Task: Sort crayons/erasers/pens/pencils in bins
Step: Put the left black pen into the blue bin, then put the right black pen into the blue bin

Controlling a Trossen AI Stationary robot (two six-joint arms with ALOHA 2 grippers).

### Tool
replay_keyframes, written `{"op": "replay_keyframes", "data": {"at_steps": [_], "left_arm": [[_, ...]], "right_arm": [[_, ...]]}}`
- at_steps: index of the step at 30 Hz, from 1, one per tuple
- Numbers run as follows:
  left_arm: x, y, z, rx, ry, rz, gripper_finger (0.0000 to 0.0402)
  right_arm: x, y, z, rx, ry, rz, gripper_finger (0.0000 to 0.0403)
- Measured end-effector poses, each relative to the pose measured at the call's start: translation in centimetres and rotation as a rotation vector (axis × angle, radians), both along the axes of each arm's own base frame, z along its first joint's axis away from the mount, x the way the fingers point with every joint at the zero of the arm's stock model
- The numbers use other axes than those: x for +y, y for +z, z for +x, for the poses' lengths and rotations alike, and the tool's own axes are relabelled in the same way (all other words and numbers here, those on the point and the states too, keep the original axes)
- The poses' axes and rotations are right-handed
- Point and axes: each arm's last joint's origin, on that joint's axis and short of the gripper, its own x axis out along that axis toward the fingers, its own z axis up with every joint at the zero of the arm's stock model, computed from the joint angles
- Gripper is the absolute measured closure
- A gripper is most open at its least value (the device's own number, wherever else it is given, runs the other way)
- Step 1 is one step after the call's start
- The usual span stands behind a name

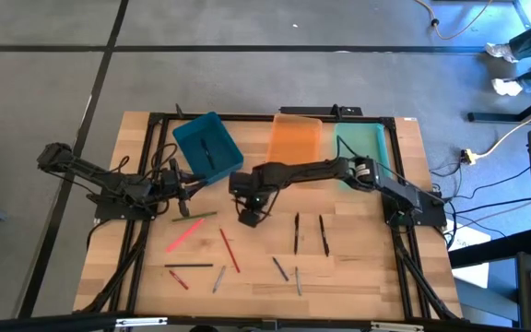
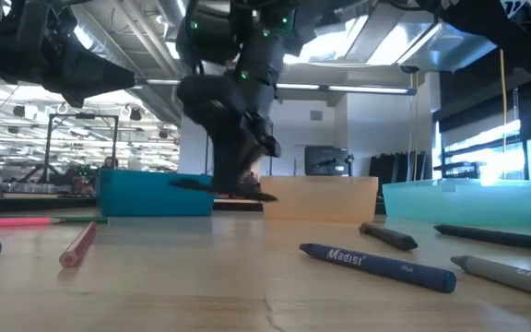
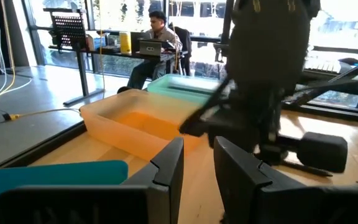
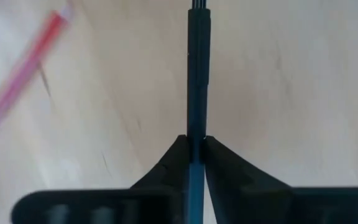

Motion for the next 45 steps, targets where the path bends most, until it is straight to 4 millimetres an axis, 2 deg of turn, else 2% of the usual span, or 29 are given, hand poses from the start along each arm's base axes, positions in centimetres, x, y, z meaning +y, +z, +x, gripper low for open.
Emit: {"op": "replay_keyframes", "data": {"at_steps": [6, 9, 15, 20, 25, 29, 37, 43, 45], "left_arm": [[0.0, 0.0, 0.0, 0.009, -0.001, 0.024, 0.0321], [0.0, 0.0, 0.0, 0.01, -0.001, 0.027, 0.0321], [0.1, 0.0, 0.0, 0.037, 0.04, 0.092, 0.0321], [0.3, -0.5, -0.1, 0.096, 0.087, 0.133, 0.0321], [0.3, -0.5, -0.1, 0.098, 0.086, 0.132, 0.0321], [0.3, -0.7, -0.2, 0.111, 0.084, 0.124, 0.0321], [0.2, -0.8, -0.2, 0.124, 0.066, 0.129, 0.0321], [0.2, -1.3, -0.2, 0.167, 0.066, 0.12, 0.0321], [0.3, -1.5, -0.3, 0.179, 0.068, 0.108, 0.0321]], "right_arm": [[-1.2, 3.0, 2.1, -0.237, 0.005, -0.035, 0.0355], [-2.5, 4.6, 3.0, -0.371, -0.019, -0.095, 0.0353], [-7.0, 6.3, 4.8, -0.648, -0.239, -0.464, 0.0356], [-9.4, 4.1, 6.2, -0.777, -0.239, -0.444, 0.0356], [-11.1, 1.1, 6.5, -0.731, -0.35, -0.478, 0.035], [-11.1, -1.1, 6.8, -0.684, -0.355, -0.459, 0.0341], [-11.5, -1.8, 6.6, -0.639, -0.332, -0.486, 0.0317], [-11.5, -1.1, 6.0, -0.584, -0.307, -0.49, 0.026], [-11.4, -0.2, 5.6, -0.546, -0.294, -0.506, 0.0241]]}}
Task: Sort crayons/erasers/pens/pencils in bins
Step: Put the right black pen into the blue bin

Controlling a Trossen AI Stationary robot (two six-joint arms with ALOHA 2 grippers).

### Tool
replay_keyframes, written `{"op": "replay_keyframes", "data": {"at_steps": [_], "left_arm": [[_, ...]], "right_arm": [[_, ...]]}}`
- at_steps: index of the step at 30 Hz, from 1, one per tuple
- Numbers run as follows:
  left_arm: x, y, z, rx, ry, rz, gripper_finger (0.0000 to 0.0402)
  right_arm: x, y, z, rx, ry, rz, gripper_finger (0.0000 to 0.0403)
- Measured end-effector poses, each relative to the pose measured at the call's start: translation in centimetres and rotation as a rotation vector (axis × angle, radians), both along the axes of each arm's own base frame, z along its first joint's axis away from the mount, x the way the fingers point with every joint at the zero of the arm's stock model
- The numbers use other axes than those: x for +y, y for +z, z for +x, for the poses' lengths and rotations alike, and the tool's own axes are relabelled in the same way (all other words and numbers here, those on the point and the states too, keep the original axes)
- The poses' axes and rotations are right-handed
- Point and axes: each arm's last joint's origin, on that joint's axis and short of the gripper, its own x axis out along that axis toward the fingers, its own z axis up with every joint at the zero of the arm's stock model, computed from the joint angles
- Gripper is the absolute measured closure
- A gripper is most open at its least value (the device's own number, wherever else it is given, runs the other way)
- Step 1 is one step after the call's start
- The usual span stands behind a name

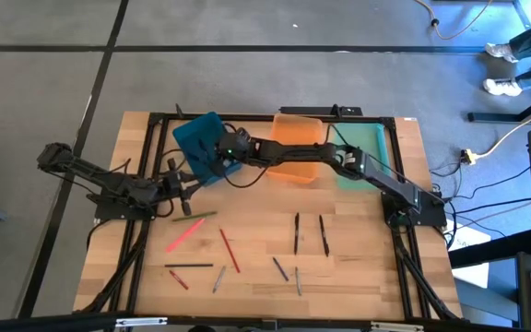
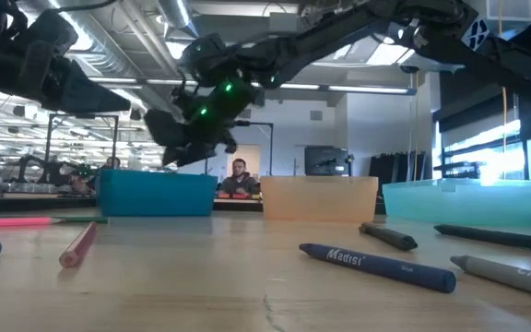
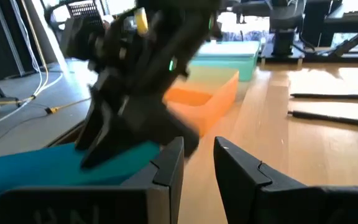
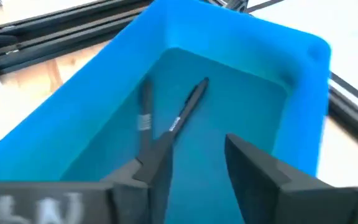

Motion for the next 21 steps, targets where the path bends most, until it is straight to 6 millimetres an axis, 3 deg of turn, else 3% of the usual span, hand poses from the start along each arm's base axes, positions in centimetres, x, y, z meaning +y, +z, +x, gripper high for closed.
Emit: {"op": "replay_keyframes", "data": {"at_steps": [4, 13, 21], "left_arm": [[0.0, -0.3, -0.1, 0.013, 0.006, -0.018, 0.0321], [-0.2, -0.3, 0.0, 0.018, -0.076, -0.054, 0.0321], [-0.3, -0.5, 0.2, 0.03, -0.099, -0.081, 0.0321]], "right_arm": [[1.3, 2.2, -1.3, 0.116, 0.037, -0.023, 0.0211], [8.3, 7.3, -4.2, 0.331, 0.17, -0.137, 0.0197], [13.0, 6.7, -5.2, 0.413, 0.213, -0.147, 0.0197]]}}
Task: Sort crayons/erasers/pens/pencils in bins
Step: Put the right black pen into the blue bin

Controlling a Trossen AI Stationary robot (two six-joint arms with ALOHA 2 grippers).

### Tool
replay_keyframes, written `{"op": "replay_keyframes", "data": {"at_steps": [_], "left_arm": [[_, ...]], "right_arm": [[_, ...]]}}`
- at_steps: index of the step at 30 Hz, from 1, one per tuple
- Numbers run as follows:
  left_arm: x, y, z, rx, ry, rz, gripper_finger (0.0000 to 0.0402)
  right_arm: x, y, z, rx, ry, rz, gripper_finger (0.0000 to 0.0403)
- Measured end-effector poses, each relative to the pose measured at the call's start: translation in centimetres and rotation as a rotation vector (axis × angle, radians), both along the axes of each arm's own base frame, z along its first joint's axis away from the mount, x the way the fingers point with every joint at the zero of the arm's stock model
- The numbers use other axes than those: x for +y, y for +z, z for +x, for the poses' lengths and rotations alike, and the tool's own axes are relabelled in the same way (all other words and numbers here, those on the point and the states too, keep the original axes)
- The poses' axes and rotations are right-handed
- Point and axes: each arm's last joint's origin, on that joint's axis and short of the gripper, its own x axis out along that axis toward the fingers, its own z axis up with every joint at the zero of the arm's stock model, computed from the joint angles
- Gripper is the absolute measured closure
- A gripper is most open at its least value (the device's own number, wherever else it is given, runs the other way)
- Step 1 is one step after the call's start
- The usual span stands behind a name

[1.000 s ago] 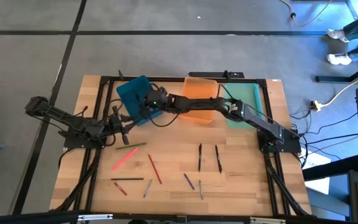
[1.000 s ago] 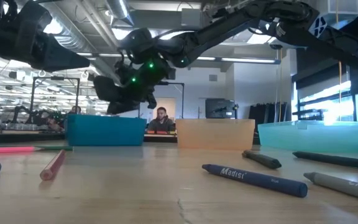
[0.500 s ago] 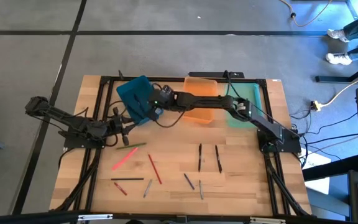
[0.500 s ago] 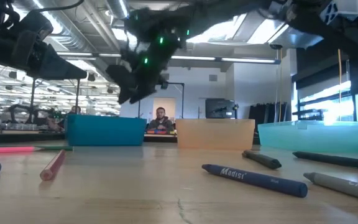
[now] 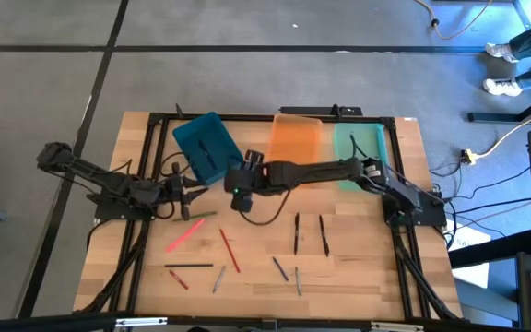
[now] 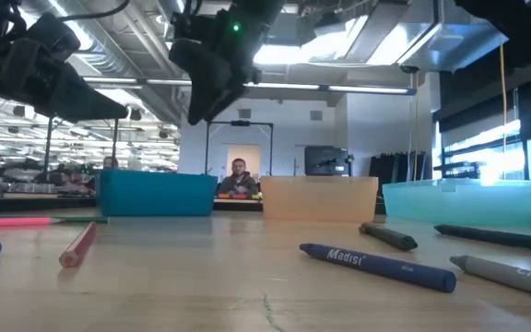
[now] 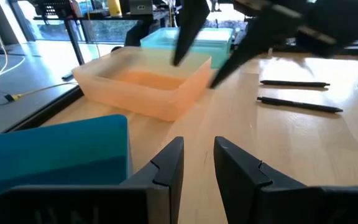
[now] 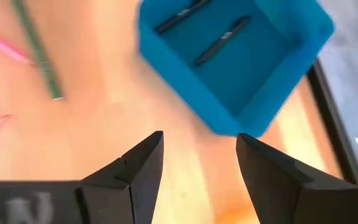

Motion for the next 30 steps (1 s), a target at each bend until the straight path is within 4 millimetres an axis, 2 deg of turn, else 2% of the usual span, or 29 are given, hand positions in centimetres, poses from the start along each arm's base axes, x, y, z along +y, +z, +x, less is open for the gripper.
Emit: {"op": "replay_keyframes", "data": {"at_steps": [9, 16, 18, 23, 30], "left_arm": [[-0.1, 0.0, 0.2, -0.004, -0.005, 0.006, 0.0321], [-0.1, 0.3, 0.3, -0.029, -0.009, 0.016, 0.0321], [-0.1, 0.6, 0.4, -0.05, -0.007, 0.013, 0.0321], [-0.2, 0.9, 0.8, -0.093, 0.006, -0.004, 0.0321], [-0.5, 0.8, 1.6, -0.092, -0.027, -0.008, 0.0321]], "right_arm": [[1.9, -1.5, -2.6, 0.063, -0.125, -0.045, 0.0197], [1.8, -1.5, -7.5, 0.021, -0.278, 0.005, 0.0197], [1.8, -1.3, -9.3, 0.0, -0.335, 0.057, 0.0197], [2.5, -0.5, -12.7, -0.02, -0.508, 0.378, 0.0197], [5.7, -1.5, -16.7, 0.252, -0.744, 0.43, 0.0197]]}}
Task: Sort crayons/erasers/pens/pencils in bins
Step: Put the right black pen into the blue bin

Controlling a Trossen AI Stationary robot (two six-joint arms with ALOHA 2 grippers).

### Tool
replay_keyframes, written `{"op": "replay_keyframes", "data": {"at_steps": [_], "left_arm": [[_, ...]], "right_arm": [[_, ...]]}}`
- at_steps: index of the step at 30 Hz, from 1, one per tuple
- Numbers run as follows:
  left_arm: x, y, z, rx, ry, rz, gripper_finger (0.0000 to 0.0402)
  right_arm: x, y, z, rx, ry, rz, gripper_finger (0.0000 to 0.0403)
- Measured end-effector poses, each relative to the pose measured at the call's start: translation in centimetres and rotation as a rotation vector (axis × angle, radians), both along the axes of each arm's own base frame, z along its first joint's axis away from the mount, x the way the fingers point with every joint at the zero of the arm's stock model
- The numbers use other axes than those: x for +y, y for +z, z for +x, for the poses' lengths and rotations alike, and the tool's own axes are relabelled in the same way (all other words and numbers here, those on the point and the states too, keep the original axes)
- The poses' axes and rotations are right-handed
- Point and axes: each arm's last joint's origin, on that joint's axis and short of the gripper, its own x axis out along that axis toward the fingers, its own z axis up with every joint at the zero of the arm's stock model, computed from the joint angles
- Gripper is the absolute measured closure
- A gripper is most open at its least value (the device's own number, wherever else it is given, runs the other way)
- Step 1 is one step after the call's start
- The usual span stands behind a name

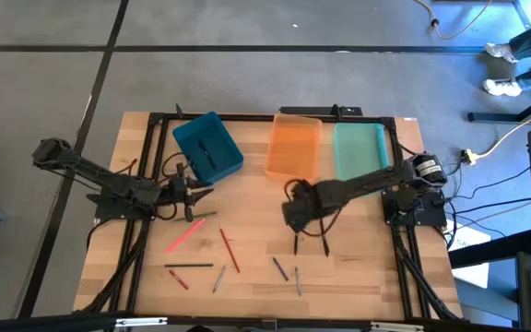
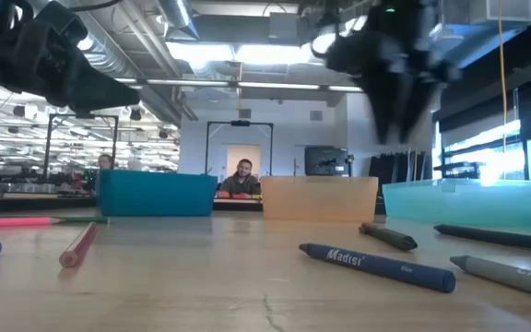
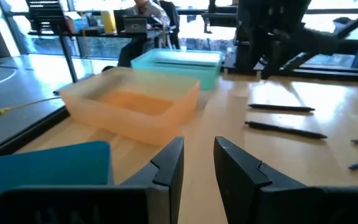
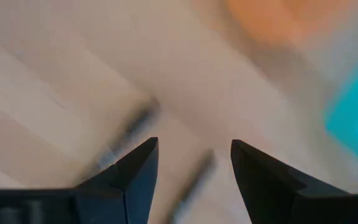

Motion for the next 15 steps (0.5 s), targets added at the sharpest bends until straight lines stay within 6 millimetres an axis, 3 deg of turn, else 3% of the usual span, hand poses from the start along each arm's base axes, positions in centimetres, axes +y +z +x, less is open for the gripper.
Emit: {"op": "replay_keyframes", "data": {"at_steps": [6, 15], "left_arm": [[-0.3, 0.1, 0.7, -0.019, -0.04, 0.009, 0.0321], [-0.7, 0.1, 1.3, -0.047, -0.086, 0.011, 0.0316]], "right_arm": [[2.3, -1.2, -1.4, 0.094, -0.045, 0.045, 0.0197], [3.2, -4.1, -3.4, 0.172, -0.082, 0.039, 0.0197]]}}
